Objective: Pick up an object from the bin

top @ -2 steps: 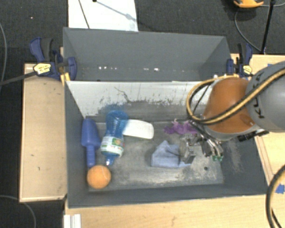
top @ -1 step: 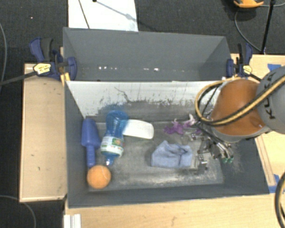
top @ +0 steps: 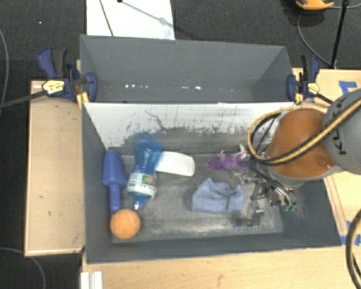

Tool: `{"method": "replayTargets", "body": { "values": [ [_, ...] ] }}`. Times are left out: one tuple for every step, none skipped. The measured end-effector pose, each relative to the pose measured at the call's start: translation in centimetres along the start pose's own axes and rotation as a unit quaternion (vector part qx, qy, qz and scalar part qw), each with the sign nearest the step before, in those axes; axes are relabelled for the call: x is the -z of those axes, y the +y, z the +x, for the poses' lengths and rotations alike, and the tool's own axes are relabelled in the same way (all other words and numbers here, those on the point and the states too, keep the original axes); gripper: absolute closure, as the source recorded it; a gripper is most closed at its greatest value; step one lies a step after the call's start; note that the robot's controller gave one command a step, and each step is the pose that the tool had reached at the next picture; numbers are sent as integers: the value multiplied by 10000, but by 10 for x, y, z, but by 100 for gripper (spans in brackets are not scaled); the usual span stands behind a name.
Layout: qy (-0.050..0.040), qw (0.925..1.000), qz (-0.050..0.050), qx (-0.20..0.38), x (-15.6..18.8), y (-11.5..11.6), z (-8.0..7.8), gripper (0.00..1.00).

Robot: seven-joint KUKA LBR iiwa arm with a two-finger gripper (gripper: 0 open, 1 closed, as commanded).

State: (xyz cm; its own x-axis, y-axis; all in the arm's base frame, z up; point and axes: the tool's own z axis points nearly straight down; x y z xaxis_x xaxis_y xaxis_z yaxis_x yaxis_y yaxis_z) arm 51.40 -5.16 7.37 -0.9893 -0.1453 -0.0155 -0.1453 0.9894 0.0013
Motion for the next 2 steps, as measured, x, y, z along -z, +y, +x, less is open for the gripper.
{"method": "replayTargets", "body": {
  "values": [
    [-25, 9999, -3, 152, -3, 48, -16, 100],
    [-25, 9999, -3, 149, -3, 48, -16, 100]
  ]
}}
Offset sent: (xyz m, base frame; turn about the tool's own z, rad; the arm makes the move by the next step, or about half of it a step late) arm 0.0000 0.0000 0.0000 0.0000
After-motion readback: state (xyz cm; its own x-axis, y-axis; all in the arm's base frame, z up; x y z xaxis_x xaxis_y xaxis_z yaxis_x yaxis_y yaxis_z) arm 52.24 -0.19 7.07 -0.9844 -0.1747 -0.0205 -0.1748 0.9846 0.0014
